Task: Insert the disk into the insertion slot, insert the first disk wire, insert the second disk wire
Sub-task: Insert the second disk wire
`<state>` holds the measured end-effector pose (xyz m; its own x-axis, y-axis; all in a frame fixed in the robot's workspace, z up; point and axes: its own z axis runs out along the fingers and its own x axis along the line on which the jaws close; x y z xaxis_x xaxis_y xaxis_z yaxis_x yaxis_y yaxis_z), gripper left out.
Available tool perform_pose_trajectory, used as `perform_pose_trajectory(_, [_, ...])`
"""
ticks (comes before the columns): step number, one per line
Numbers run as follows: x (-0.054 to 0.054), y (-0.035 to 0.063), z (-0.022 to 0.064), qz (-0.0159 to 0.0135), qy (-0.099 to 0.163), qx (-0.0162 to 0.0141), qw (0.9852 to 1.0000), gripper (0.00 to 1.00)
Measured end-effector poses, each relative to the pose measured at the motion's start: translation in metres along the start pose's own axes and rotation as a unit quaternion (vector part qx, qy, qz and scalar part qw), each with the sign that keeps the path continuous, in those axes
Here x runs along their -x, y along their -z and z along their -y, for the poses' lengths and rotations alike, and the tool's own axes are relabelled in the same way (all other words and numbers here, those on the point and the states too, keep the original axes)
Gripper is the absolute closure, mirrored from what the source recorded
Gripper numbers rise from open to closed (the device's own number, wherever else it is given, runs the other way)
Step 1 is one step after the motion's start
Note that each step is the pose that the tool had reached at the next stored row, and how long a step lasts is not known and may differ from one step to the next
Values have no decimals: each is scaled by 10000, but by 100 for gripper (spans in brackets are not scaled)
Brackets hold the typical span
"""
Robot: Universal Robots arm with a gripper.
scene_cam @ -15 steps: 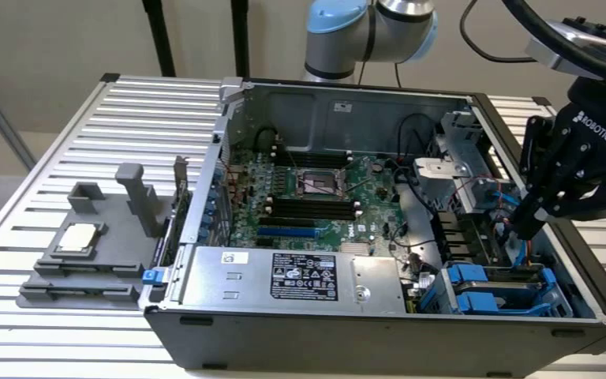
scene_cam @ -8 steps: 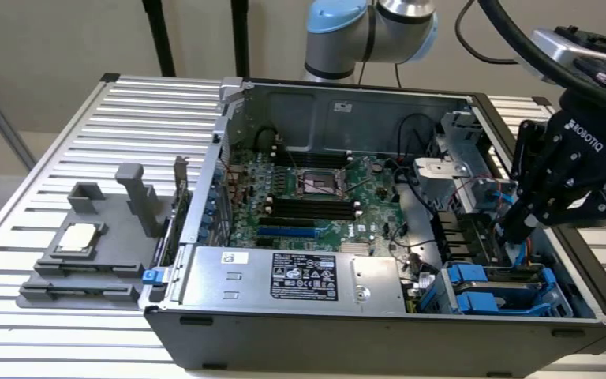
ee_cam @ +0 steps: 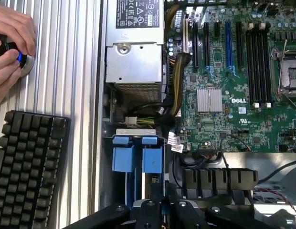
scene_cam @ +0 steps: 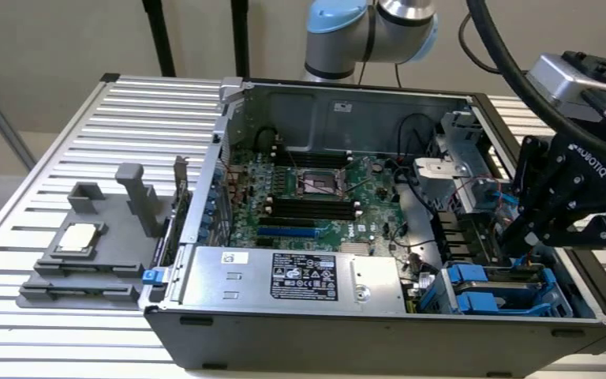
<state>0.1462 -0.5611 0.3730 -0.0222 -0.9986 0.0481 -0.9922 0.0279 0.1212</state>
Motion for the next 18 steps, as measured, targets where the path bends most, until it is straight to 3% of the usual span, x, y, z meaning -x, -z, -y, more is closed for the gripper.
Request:
perform_pose_trajectory(4, [-96,-51,8,88,19,-10,10000,84])
perform_pose_trajectory(9, [-189,-112,9,226,64,-32,9997,84])
perform_pose_trajectory(18, [-260,-184,-15,506,192,-148,9984,84])
